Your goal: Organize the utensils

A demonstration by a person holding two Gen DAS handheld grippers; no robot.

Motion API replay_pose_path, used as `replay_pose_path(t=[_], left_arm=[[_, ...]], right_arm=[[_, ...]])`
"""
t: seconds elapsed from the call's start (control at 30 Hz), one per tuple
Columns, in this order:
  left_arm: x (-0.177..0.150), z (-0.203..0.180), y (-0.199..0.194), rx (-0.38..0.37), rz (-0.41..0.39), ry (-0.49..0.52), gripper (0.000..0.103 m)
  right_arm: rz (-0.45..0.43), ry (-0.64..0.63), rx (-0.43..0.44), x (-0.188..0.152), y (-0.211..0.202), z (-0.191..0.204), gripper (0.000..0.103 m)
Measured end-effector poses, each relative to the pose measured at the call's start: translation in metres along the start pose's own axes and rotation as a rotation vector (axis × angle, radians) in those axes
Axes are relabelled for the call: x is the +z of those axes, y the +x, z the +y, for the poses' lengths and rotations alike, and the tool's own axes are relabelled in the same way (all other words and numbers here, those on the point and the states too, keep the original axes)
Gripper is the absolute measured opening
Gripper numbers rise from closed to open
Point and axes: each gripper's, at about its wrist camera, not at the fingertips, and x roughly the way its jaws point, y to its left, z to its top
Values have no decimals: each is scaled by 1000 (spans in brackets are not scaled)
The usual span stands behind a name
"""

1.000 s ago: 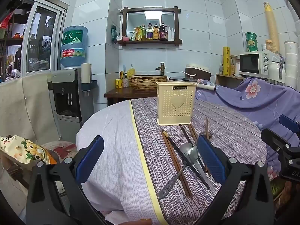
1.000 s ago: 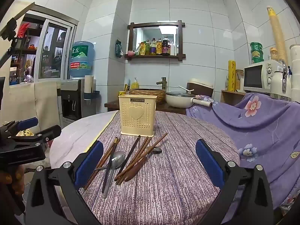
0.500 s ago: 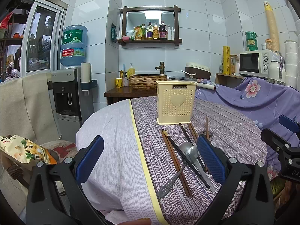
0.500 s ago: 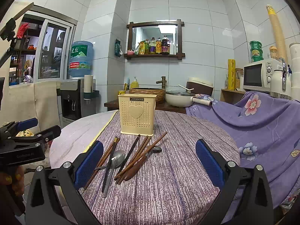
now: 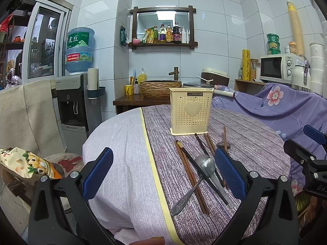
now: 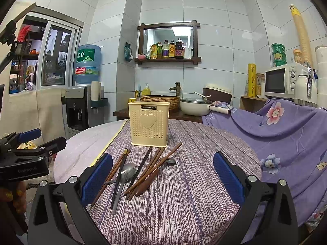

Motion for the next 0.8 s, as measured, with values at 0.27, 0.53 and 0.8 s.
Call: replay_pose_path(t=[0.27,0.53,0.8], left_arm=[[0,0,0,-1,1,0,98],[-2,-2,0,0,1,0,98],[-5,-4,2,0,3,1,98]], right_arm=[[2,1,0,0,0,0,97],[3,2,0,-2,5,-4,97],[6,2,1,-6,8,-6,97]])
